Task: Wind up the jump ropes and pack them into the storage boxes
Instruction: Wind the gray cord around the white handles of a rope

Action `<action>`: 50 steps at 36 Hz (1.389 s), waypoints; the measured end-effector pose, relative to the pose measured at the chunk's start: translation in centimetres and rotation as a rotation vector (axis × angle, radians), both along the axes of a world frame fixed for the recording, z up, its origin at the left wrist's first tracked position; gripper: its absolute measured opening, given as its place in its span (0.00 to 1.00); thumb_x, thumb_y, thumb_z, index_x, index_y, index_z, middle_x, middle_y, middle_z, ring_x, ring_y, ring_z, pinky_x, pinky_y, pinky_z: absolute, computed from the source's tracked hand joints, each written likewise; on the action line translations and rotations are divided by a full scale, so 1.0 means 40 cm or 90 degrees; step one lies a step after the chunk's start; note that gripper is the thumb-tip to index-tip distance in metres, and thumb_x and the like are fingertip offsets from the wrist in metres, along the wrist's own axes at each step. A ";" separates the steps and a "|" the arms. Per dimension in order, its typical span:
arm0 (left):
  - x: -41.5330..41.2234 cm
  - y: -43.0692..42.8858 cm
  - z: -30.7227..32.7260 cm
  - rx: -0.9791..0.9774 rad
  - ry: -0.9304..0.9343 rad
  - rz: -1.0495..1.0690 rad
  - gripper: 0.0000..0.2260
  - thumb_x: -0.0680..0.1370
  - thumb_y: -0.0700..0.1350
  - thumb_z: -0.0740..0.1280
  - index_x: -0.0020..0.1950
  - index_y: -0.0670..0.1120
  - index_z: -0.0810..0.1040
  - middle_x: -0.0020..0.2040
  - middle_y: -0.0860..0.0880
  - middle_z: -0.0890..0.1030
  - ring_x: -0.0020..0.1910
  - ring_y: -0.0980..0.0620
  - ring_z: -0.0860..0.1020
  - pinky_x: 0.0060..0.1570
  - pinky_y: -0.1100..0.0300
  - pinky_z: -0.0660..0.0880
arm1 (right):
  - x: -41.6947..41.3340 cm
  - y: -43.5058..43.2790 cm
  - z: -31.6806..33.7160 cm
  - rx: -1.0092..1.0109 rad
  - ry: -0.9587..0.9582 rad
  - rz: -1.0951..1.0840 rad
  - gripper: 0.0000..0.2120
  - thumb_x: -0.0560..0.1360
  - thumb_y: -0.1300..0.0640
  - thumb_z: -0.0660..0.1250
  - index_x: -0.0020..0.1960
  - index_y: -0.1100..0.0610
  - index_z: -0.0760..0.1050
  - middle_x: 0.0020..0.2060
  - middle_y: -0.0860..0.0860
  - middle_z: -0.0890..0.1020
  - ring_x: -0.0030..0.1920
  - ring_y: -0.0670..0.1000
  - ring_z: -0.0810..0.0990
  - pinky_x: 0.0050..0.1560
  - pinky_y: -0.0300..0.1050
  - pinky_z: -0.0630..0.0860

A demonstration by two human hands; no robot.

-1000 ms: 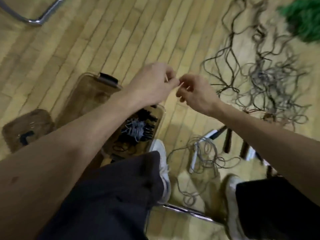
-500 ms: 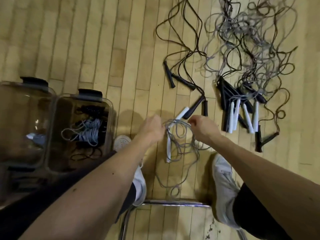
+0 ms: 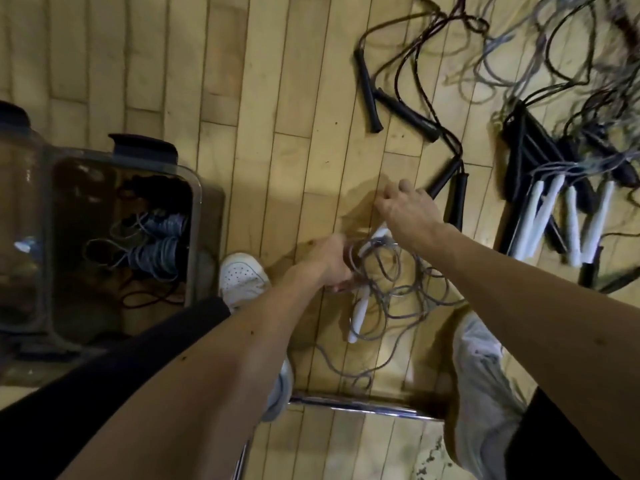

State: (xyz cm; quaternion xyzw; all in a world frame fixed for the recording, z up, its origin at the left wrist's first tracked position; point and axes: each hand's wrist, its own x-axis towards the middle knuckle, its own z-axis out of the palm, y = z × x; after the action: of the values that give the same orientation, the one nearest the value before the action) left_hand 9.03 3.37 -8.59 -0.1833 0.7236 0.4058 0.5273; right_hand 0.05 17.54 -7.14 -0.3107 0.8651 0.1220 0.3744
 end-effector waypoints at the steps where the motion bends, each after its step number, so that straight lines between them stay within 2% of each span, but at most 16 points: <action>1: 0.004 0.006 -0.002 -0.005 0.001 0.011 0.13 0.71 0.45 0.78 0.51 0.46 0.79 0.39 0.46 0.84 0.25 0.51 0.79 0.24 0.60 0.74 | 0.004 0.003 -0.003 0.005 0.006 0.028 0.20 0.78 0.59 0.68 0.70 0.55 0.71 0.67 0.57 0.71 0.66 0.58 0.68 0.62 0.54 0.71; 6: 0.017 0.002 -0.001 0.032 -0.011 -0.050 0.28 0.72 0.35 0.74 0.65 0.49 0.64 0.53 0.45 0.78 0.48 0.41 0.82 0.39 0.48 0.81 | 0.019 0.015 -0.013 0.023 0.005 0.097 0.17 0.79 0.54 0.67 0.67 0.54 0.72 0.69 0.55 0.71 0.69 0.58 0.65 0.65 0.55 0.68; 8: 0.028 -0.006 0.002 0.067 -0.048 -0.044 0.36 0.71 0.33 0.75 0.71 0.50 0.58 0.54 0.47 0.76 0.50 0.41 0.80 0.38 0.51 0.80 | 0.025 0.016 -0.014 0.023 0.000 0.091 0.17 0.80 0.55 0.66 0.68 0.54 0.71 0.68 0.54 0.71 0.69 0.58 0.65 0.65 0.55 0.67; 12: 0.062 0.012 0.009 0.123 -0.062 0.065 0.49 0.67 0.39 0.82 0.76 0.46 0.50 0.65 0.48 0.72 0.58 0.50 0.74 0.49 0.62 0.75 | 0.032 0.024 -0.012 0.034 0.000 0.093 0.18 0.80 0.55 0.65 0.68 0.54 0.70 0.67 0.54 0.71 0.68 0.58 0.65 0.64 0.55 0.67; 14: 0.074 0.026 0.007 0.138 -0.064 0.145 0.46 0.70 0.35 0.78 0.75 0.44 0.50 0.67 0.45 0.71 0.57 0.51 0.75 0.48 0.63 0.79 | 0.031 0.031 -0.010 0.035 0.000 0.101 0.17 0.80 0.54 0.65 0.68 0.54 0.70 0.67 0.54 0.71 0.69 0.58 0.64 0.64 0.55 0.67; 18: 0.073 0.026 0.033 0.076 -0.005 0.094 0.38 0.75 0.38 0.74 0.79 0.44 0.54 0.66 0.45 0.75 0.58 0.52 0.73 0.54 0.61 0.71 | 0.028 0.046 0.015 0.032 -0.006 0.102 0.16 0.80 0.56 0.65 0.67 0.55 0.69 0.64 0.54 0.76 0.66 0.57 0.69 0.64 0.57 0.66; 20: 0.064 0.007 0.056 0.069 0.013 0.085 0.34 0.77 0.39 0.72 0.78 0.46 0.59 0.62 0.45 0.78 0.53 0.50 0.77 0.49 0.59 0.75 | 0.024 0.045 0.040 0.029 -0.022 0.087 0.17 0.81 0.56 0.64 0.68 0.55 0.67 0.59 0.53 0.79 0.62 0.57 0.74 0.64 0.57 0.66; 22: 0.043 -0.017 0.101 0.055 0.034 0.068 0.28 0.77 0.42 0.73 0.74 0.49 0.67 0.55 0.45 0.81 0.48 0.47 0.81 0.43 0.54 0.79 | 0.014 0.043 0.078 0.027 -0.031 0.059 0.18 0.82 0.56 0.63 0.70 0.56 0.64 0.54 0.54 0.81 0.53 0.57 0.78 0.60 0.55 0.69; 24: 0.019 -0.040 0.151 0.039 0.052 0.055 0.16 0.78 0.41 0.71 0.64 0.52 0.75 0.51 0.47 0.83 0.48 0.47 0.81 0.49 0.51 0.79 | -0.004 0.040 0.130 0.017 -0.035 0.033 0.20 0.84 0.53 0.61 0.72 0.58 0.60 0.53 0.56 0.81 0.46 0.57 0.76 0.51 0.53 0.71; 26: -0.007 -0.056 0.217 0.003 0.100 0.018 0.07 0.78 0.40 0.70 0.49 0.54 0.79 0.46 0.47 0.84 0.46 0.47 0.82 0.51 0.48 0.80 | -0.022 0.039 0.210 -0.012 -0.029 -0.014 0.18 0.84 0.50 0.60 0.69 0.58 0.61 0.52 0.56 0.80 0.43 0.56 0.72 0.42 0.51 0.69; 28: -0.034 -0.070 0.293 -0.040 0.150 -0.021 0.02 0.76 0.42 0.72 0.44 0.49 0.81 0.43 0.46 0.84 0.45 0.46 0.83 0.48 0.46 0.80 | -0.043 0.033 0.304 -0.035 -0.021 -0.069 0.15 0.84 0.50 0.60 0.65 0.58 0.64 0.49 0.55 0.78 0.42 0.55 0.72 0.41 0.50 0.67; 31: -0.073 -0.083 0.465 -0.052 0.228 -0.015 0.00 0.77 0.43 0.72 0.46 0.48 0.83 0.42 0.50 0.84 0.44 0.50 0.81 0.48 0.53 0.77 | -0.069 0.039 0.485 -0.070 0.005 -0.142 0.14 0.85 0.50 0.59 0.64 0.58 0.64 0.42 0.52 0.72 0.42 0.55 0.72 0.41 0.50 0.67; 35: -0.110 -0.093 0.682 -0.112 0.353 -0.064 0.03 0.78 0.44 0.71 0.47 0.45 0.81 0.44 0.46 0.84 0.42 0.49 0.80 0.44 0.51 0.77 | -0.081 0.060 0.700 -0.122 0.051 -0.211 0.15 0.85 0.49 0.58 0.64 0.59 0.65 0.48 0.56 0.76 0.46 0.59 0.75 0.44 0.51 0.70; 40: -0.108 -0.084 1.004 -0.212 0.530 -0.160 0.03 0.80 0.48 0.69 0.50 0.50 0.80 0.46 0.52 0.81 0.44 0.53 0.78 0.39 0.60 0.69 | -0.049 0.123 1.035 -0.212 0.151 -0.287 0.16 0.85 0.47 0.57 0.65 0.57 0.68 0.48 0.54 0.77 0.46 0.57 0.78 0.45 0.51 0.76; 47: -0.021 -0.048 1.416 -0.332 0.687 -0.327 0.12 0.77 0.51 0.72 0.56 0.45 0.81 0.47 0.48 0.79 0.50 0.47 0.77 0.41 0.58 0.64 | 0.091 0.214 1.436 -0.496 0.145 -0.437 0.15 0.85 0.49 0.59 0.59 0.60 0.75 0.38 0.53 0.77 0.31 0.49 0.71 0.30 0.43 0.67; 50: 0.021 -0.025 1.575 -0.396 0.741 -0.375 0.15 0.79 0.54 0.69 0.59 0.46 0.80 0.54 0.46 0.81 0.54 0.46 0.77 0.41 0.58 0.62 | 0.165 0.245 1.561 -0.585 0.108 -0.489 0.14 0.85 0.51 0.60 0.56 0.62 0.75 0.38 0.53 0.75 0.30 0.48 0.70 0.26 0.40 0.67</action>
State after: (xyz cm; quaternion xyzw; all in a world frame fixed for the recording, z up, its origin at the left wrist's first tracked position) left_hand 9.89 2.38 54.39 0.1235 0.9886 0.0543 0.0673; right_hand 6.67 27.34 55.28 -0.0951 0.9063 -0.3841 0.1488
